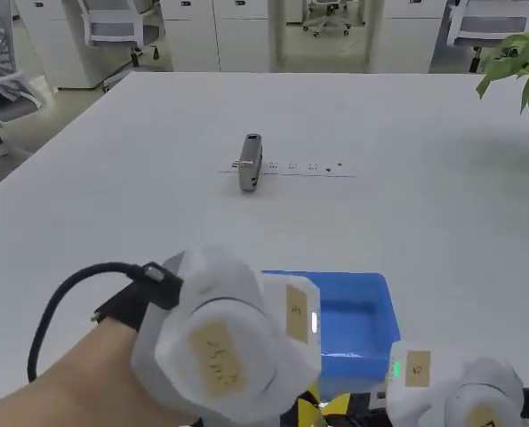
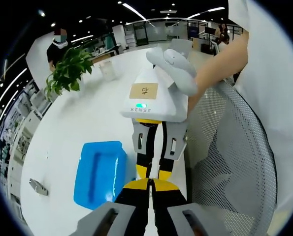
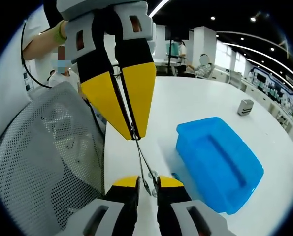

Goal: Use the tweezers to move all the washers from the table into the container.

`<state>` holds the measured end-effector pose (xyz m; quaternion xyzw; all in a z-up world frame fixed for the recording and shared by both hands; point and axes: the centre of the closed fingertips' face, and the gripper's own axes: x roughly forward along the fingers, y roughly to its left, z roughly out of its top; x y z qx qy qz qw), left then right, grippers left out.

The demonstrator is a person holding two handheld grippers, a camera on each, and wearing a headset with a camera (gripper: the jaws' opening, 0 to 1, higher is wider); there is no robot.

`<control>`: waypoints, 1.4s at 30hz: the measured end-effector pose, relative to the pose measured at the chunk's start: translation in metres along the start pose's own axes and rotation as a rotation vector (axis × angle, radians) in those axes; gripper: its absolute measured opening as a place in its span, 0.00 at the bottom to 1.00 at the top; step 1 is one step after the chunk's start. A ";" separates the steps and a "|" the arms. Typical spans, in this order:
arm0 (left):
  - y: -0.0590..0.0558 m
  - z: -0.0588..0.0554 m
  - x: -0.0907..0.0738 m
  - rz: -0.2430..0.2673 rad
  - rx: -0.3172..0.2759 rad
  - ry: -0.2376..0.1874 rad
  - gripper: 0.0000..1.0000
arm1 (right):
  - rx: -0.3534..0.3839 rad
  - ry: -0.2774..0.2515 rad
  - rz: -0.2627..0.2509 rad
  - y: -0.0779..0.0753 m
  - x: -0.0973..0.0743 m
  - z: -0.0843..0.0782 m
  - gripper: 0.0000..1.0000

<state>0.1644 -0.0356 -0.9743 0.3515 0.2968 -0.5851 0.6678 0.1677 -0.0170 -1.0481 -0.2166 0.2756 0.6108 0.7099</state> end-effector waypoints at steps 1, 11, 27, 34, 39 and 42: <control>0.001 0.001 0.001 -0.012 0.000 0.003 0.00 | 0.001 0.001 0.001 0.000 0.000 0.000 0.12; 0.007 0.003 0.012 -0.057 -0.121 -0.039 0.00 | 0.049 -0.041 0.020 -0.005 -0.007 0.011 0.03; 0.027 -0.049 -0.039 0.352 -0.694 -0.478 0.57 | 0.541 -0.322 0.013 -0.039 -0.025 0.021 0.02; 0.023 -0.069 -0.054 0.553 -0.718 -0.525 0.82 | 0.602 -0.372 0.020 -0.051 -0.043 0.032 0.02; 0.033 -0.065 -0.060 0.645 -0.620 -0.499 0.91 | 0.622 -0.421 0.013 -0.055 -0.056 0.045 0.02; 0.034 -0.067 -0.065 0.675 -0.618 -0.513 0.96 | 0.599 -0.438 -0.015 -0.060 -0.064 0.051 0.02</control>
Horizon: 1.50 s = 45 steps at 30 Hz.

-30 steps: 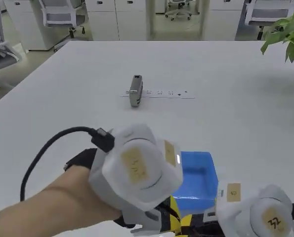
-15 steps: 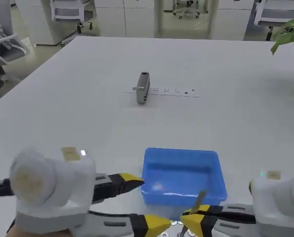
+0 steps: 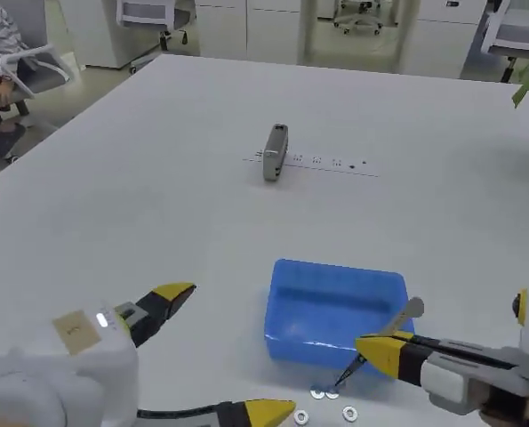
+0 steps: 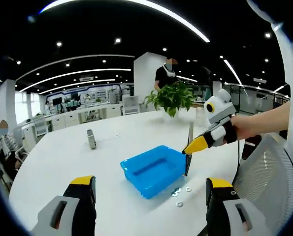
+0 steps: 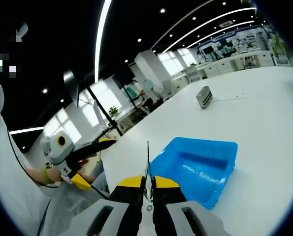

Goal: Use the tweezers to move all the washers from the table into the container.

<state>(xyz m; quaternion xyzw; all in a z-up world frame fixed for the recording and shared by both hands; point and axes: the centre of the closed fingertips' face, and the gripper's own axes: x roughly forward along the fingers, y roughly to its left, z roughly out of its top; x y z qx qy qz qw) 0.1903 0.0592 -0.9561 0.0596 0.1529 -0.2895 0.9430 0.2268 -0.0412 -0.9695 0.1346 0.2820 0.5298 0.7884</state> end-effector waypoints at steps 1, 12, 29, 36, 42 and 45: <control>0.002 0.002 0.000 0.007 -0.013 -0.012 0.98 | -0.012 -0.007 -0.005 0.000 -0.001 0.003 0.02; 0.021 0.010 -0.007 0.073 -0.116 -0.084 0.99 | -0.199 0.004 -0.183 -0.039 -0.006 0.034 0.03; 0.025 0.006 -0.008 0.095 -0.111 -0.072 0.96 | -0.308 0.167 -0.274 -0.095 0.019 0.012 0.03; 0.025 0.005 -0.008 0.091 -0.116 -0.068 0.95 | -0.316 0.198 -0.275 -0.101 0.023 0.004 0.03; 0.024 0.005 -0.007 0.085 -0.115 -0.066 0.95 | -0.323 0.195 -0.285 -0.098 0.022 0.004 0.04; 0.024 0.005 -0.007 0.085 -0.117 -0.066 0.95 | -0.334 0.169 -0.281 -0.090 0.020 0.010 0.04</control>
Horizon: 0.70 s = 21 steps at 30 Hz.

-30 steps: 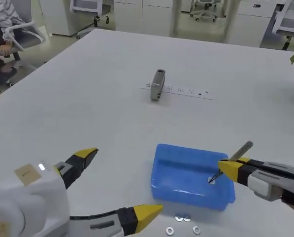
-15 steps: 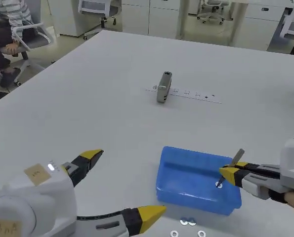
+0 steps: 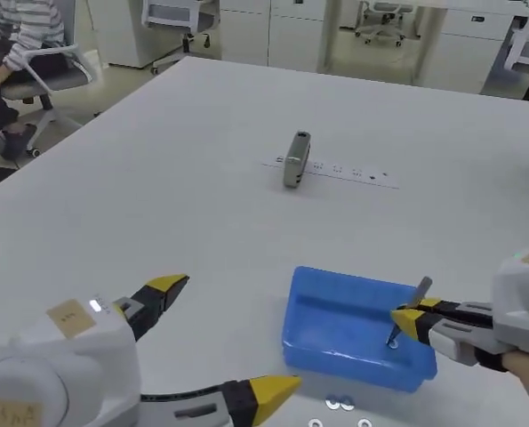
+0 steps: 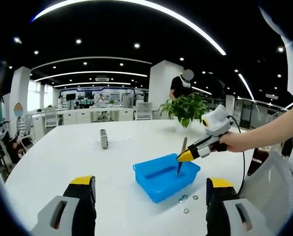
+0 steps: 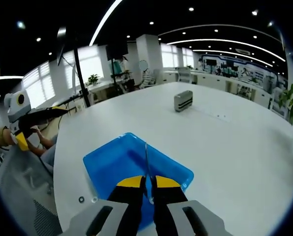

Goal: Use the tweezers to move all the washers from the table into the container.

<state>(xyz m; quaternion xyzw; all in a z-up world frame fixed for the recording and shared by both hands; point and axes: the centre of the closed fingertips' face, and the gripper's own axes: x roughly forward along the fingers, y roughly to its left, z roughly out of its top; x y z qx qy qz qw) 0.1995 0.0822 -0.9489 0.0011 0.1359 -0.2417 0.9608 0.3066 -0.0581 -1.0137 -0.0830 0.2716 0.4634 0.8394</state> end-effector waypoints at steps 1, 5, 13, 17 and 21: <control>0.000 0.000 0.000 -0.001 -0.001 0.000 0.95 | 0.000 -0.005 0.002 0.002 -0.002 0.002 0.04; 0.000 0.000 0.000 0.000 -0.006 0.000 0.95 | -0.014 -0.046 0.011 0.011 -0.010 0.014 0.04; 0.001 0.000 0.000 0.003 -0.010 -0.003 0.95 | -0.017 -0.144 0.080 0.042 -0.029 0.037 0.04; 0.001 0.000 -0.001 0.001 -0.009 -0.002 0.95 | -0.016 -0.152 0.109 0.058 -0.036 0.037 0.04; 0.001 0.000 -0.001 0.001 -0.008 -0.001 0.95 | -0.005 -0.143 0.142 0.074 -0.039 0.032 0.04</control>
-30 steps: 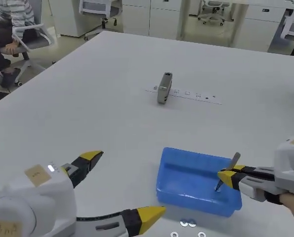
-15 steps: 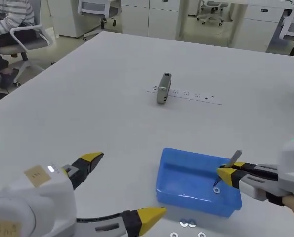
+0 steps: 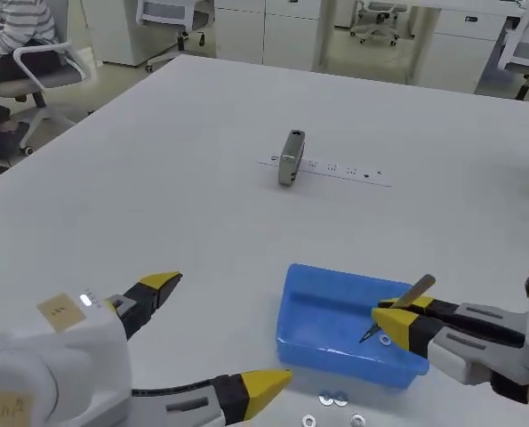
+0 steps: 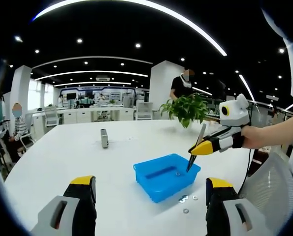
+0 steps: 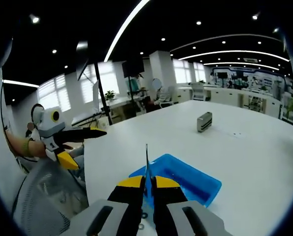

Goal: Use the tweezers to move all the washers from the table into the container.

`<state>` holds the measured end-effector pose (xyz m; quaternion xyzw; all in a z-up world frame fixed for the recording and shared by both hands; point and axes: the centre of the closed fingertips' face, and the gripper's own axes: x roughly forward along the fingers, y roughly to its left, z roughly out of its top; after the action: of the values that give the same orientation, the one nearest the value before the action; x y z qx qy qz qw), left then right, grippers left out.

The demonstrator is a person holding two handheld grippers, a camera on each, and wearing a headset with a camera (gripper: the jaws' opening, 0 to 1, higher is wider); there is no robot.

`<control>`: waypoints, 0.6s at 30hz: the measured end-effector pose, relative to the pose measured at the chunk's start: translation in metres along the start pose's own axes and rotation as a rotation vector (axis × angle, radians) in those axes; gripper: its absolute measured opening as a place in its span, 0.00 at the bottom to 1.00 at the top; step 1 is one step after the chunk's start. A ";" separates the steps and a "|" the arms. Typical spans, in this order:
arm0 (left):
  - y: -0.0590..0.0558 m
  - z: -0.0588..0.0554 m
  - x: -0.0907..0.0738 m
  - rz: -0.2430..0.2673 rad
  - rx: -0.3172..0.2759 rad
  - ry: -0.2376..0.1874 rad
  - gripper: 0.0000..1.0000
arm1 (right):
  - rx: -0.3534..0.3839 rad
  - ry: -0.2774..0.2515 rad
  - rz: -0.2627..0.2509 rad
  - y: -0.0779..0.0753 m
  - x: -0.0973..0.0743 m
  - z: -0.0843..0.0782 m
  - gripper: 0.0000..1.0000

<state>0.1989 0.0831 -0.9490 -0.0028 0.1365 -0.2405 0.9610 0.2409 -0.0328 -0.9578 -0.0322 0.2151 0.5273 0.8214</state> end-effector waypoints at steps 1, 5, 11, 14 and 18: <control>0.000 0.000 0.000 0.000 0.000 -0.001 0.95 | 0.000 0.005 0.005 0.004 0.000 -0.003 0.04; 0.000 0.000 0.000 0.002 0.000 -0.002 0.95 | 0.024 0.026 0.021 0.008 0.000 -0.016 0.04; 0.000 0.000 0.000 0.001 0.001 0.002 0.94 | 0.055 0.065 0.026 0.011 0.002 -0.038 0.04; 0.000 -0.001 0.000 0.000 0.002 0.004 0.94 | 0.061 0.083 0.026 0.011 0.004 -0.046 0.04; 0.000 -0.001 0.000 -0.001 0.003 0.006 0.94 | 0.070 0.106 0.022 0.011 0.005 -0.057 0.04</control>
<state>0.1988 0.0830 -0.9502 -0.0006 0.1391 -0.2410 0.9605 0.2152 -0.0396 -1.0095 -0.0290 0.2769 0.5260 0.8036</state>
